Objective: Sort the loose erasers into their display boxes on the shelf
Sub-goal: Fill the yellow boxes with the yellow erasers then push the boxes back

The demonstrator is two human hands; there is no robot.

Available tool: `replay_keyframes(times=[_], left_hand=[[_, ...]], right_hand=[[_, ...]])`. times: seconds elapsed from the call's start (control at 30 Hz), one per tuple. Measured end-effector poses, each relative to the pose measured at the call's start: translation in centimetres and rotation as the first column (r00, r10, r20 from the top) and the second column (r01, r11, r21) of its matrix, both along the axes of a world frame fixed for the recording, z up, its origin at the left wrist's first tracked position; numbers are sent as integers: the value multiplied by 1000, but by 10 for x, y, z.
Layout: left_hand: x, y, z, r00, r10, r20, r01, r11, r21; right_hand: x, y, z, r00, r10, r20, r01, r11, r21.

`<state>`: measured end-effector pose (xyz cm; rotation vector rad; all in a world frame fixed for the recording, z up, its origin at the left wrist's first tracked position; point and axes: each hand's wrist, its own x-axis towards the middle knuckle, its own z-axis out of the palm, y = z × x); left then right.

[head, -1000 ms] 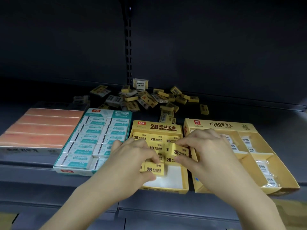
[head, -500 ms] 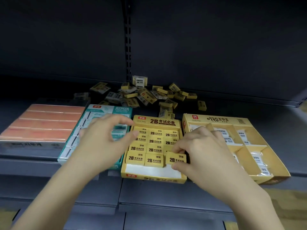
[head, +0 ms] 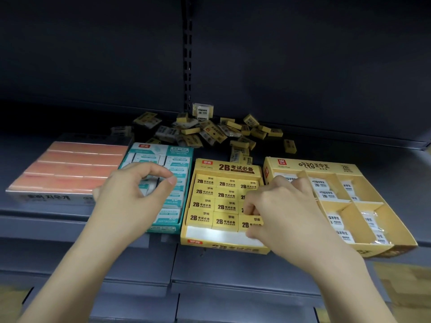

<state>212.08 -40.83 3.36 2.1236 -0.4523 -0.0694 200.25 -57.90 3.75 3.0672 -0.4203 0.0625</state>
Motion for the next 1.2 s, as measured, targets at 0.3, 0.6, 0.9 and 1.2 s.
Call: replay_keyframes(times=[0.3, 0.6, 0.9, 1.2], left_hand=[[14, -4, 6, 995, -89, 45, 86, 994, 64], [73, -60, 17, 921, -353, 166, 286, 901, 328], [151, -127, -7, 890, -441, 112, 321, 783, 532], [168, -141, -22, 883, -443, 153, 272, 750, 603]], right_hand=[[3, -4, 13, 1000, 10, 2, -10, 993, 119], [18, -21, 1, 942, -13, 335, -14, 997, 80], [20, -39, -13, 896, 75, 438, -40, 995, -88], [62, -65, 3, 949, 105, 298, -67, 988, -136]])
